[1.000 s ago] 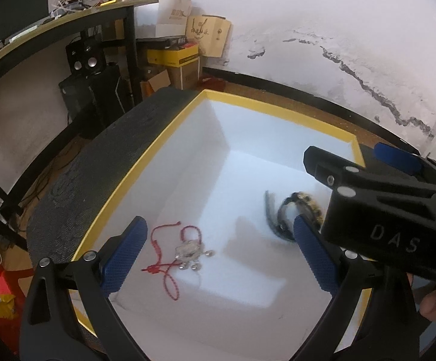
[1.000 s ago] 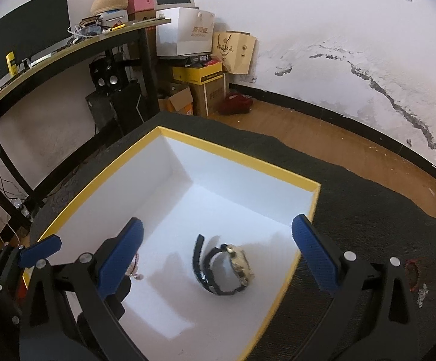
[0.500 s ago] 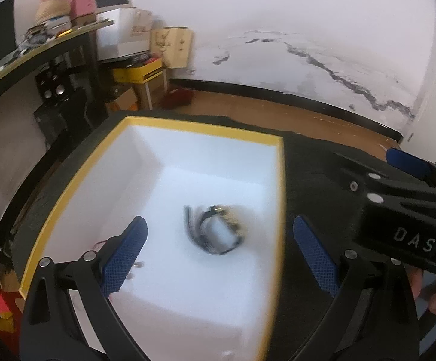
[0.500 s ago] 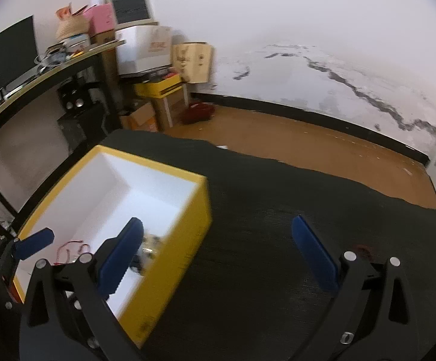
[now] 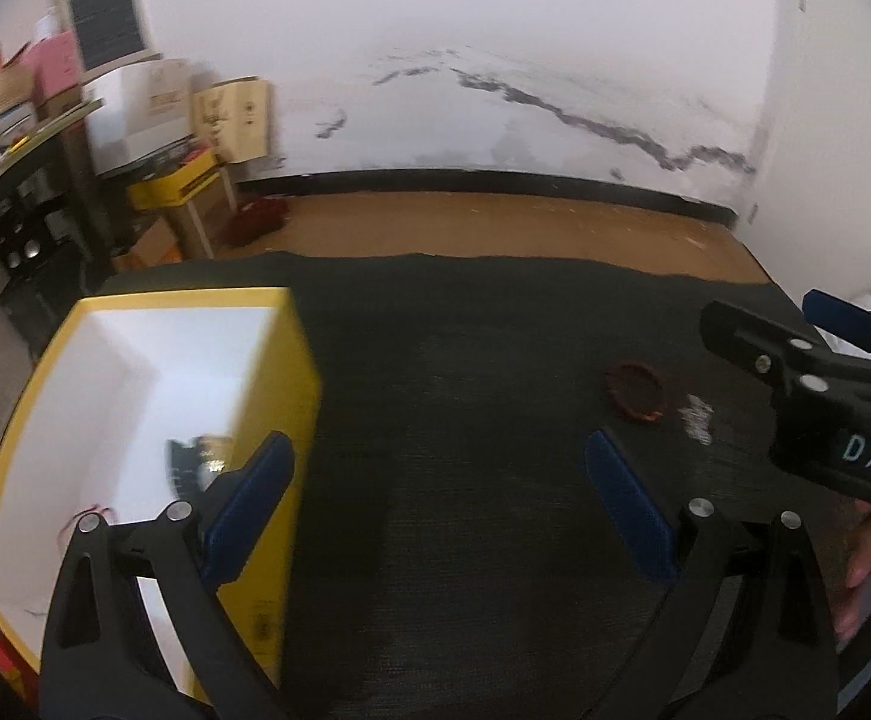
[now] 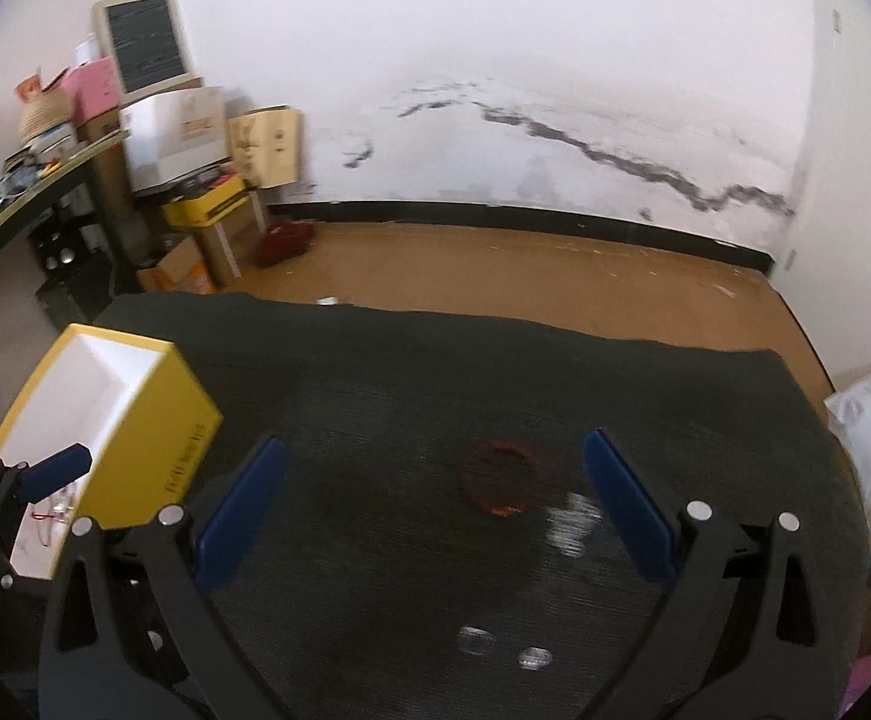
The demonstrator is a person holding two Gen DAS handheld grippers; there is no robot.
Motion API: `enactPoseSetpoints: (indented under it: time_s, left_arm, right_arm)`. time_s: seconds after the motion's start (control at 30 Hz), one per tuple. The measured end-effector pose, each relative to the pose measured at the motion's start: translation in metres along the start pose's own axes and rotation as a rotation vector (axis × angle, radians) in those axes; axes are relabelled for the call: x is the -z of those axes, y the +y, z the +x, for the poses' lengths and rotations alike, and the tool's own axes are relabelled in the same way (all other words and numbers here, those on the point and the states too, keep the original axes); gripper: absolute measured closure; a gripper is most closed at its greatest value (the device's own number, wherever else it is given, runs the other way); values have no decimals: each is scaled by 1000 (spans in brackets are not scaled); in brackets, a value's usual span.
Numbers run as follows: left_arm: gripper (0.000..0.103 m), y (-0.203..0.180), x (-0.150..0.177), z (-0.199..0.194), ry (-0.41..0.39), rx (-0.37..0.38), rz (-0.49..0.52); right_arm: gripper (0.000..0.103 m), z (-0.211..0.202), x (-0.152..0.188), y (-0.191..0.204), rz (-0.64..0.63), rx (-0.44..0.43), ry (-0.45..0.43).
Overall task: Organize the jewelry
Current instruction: 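Move both tools back over the red bead bracelet and silver chain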
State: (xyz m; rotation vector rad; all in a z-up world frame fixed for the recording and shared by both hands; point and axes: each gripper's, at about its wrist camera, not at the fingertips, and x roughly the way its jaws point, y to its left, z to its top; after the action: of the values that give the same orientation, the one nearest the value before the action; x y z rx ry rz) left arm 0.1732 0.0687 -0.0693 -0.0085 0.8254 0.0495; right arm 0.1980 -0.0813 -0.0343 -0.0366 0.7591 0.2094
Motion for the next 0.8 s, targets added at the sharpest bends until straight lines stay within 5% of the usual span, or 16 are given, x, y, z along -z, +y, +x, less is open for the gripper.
enactPoseSetpoints:
  time_s: [0.33,0.8]
  left_arm:
    - [8,-71,17,29,36,51,76]
    - [8,-109,26,106,111,70,93]
  right_arm:
    - [7,-1,26,-87,89,58,25]
    - [7,58,50,-131,125,58,98]
